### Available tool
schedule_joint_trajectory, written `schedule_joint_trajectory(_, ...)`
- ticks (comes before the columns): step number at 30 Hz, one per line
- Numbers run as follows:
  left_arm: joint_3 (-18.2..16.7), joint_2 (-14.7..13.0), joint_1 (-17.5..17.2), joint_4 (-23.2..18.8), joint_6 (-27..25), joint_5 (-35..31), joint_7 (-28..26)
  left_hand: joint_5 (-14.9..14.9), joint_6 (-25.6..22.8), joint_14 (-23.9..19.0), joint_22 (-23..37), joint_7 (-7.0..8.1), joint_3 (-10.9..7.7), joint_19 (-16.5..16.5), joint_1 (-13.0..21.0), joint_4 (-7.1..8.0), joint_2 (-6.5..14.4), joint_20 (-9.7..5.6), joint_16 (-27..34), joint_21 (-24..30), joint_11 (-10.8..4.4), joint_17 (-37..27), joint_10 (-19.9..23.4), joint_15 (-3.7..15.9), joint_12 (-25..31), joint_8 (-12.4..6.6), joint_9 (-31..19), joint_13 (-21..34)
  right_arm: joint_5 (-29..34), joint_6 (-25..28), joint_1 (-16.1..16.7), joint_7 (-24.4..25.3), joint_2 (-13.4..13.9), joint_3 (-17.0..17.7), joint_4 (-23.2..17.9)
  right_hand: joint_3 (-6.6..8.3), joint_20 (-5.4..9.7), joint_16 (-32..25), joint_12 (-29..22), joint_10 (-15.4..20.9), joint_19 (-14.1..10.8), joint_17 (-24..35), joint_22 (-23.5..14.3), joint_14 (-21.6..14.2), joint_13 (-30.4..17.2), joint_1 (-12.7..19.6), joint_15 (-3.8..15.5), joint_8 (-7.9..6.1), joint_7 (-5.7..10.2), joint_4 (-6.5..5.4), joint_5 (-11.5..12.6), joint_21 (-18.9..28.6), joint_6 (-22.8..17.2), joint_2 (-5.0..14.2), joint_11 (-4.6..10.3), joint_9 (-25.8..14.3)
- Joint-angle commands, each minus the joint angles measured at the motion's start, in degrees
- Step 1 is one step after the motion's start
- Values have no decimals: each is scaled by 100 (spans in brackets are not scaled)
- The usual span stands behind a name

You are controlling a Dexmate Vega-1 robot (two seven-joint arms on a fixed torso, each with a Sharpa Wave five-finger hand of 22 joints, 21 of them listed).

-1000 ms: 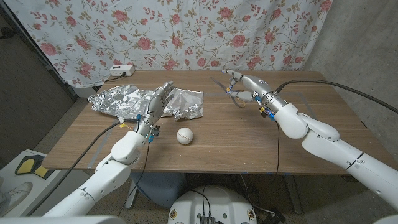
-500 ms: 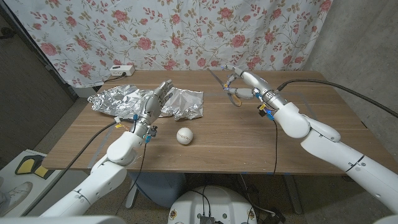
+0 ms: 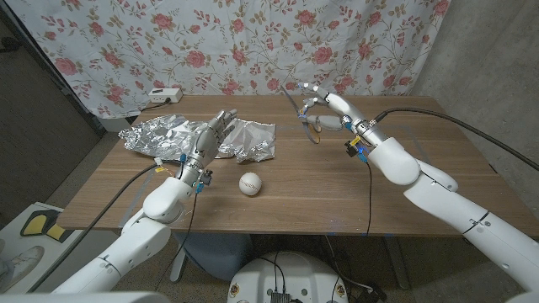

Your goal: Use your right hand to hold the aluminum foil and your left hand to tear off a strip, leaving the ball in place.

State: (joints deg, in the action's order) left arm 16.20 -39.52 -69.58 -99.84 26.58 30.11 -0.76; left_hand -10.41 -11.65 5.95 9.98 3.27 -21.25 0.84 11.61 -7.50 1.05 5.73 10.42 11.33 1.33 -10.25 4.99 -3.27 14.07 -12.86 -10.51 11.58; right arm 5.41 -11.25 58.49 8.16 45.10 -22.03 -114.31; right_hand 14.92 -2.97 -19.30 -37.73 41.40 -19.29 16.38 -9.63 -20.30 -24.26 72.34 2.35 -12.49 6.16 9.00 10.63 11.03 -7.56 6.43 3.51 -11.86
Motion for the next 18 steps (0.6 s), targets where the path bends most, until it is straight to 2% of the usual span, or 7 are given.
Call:
schedule_joint_trajectory(1, 21, -35, 21, -70, -83, 41, 61, -4, 40, 56, 23, -15, -8, 11, 6, -26, 46, 18, 26, -16, -22, -12, 24, 5, -16, 33, -12, 30, -600, -271, -30, -218, -130, 21, 126, -21, -22, -23, -44, 887, -6, 17, -7, 3, -11, 9, 1037, 12, -6, -23, 28, -17, 20, 65, 892, -17)
schedule_joint_trajectory(8, 17, -73, 35, -135, -180, 44, 52, -3, 46, 54, 23, -10, -9, 13, 8, -28, 50, 19, 27, -16, 39, -12, 17, 12, -22, 53, -10, 30, -628, -888, 1, 230, -585, 20, 504, -33, -24, -67, -65, 900, -68, 56, -8, -71, -3, 37, 1059, -20, -13, -12, 45, 6, -90, 81, 882, -17)
schedule_joint_trajectory(13, 44, -65, 87, -135, -216, 54, 79, -3, 59, 55, 23, -12, -10, 11, 10, -29, 53, 18, 27, -15, 37, -12, 32, 7, -17, 69, -9, 30, -1035, -1102, -75, 147, -803, -2, 746, -45, -22, -113, -82, 907, -149, 99, -10, -157, 20, 86, 1079, -50, 2, 11, 62, 29, -208, 78, 867, -16)
schedule_joint_trajectory(18, 74, -63, 129, -141, -236, 50, 108, -3, 69, 55, 22, -8, -11, 14, 12, -30, 55, 20, 26, -15, 27, -12, 29, 7, -20, 82, -8, 30, -1159, -1153, -110, 84, -869, -15, 818, -52, -25, -122, -93, 916, -151, 109, -10, -174, 21, 94, 1078, -52, -8, 15, 64, 27, -225, 70, 864, -16)
